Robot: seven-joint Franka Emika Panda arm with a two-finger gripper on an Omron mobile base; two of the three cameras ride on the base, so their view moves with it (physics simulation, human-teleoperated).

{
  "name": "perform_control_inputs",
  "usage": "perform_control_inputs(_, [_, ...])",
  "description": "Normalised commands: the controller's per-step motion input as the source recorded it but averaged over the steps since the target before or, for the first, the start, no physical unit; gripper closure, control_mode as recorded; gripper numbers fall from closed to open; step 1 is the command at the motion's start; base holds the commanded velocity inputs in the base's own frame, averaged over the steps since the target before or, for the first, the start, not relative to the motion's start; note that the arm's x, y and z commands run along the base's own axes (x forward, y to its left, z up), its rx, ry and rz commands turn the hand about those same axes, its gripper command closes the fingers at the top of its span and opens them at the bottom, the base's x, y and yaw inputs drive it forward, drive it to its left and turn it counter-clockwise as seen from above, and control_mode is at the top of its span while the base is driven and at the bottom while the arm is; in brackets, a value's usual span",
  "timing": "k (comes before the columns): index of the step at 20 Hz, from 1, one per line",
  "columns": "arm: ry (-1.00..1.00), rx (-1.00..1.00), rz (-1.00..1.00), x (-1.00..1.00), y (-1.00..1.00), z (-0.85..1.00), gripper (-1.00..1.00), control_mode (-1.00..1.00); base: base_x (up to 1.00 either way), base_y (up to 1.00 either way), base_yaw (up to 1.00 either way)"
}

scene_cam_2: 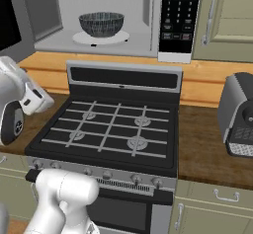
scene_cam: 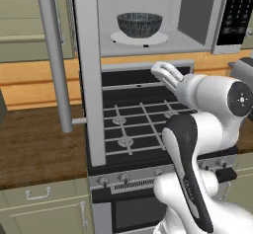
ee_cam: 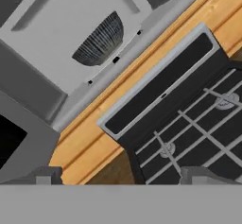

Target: Open the microwave, place the bowl with waffle inside the microwave, then close the microwave door and turn it on.

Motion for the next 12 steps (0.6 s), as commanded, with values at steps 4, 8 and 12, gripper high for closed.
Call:
perform_control_inputs(4, [-0.1,-0.19,0.01,-0.79,0.04,0.27,-1.0,-1.0,0.0,0.0,0.0])
perform_control_inputs(8, [-0.02,-0.21,0.0,-0.75,0.02,0.32,-1.0,-1.0,0.0,0.0,0.0])
perform_control_inputs(12, [0.0,-0.2,0.0,-0.65,0.11,0.39,-1.0,-1.0,0.0,0.0,0.0])
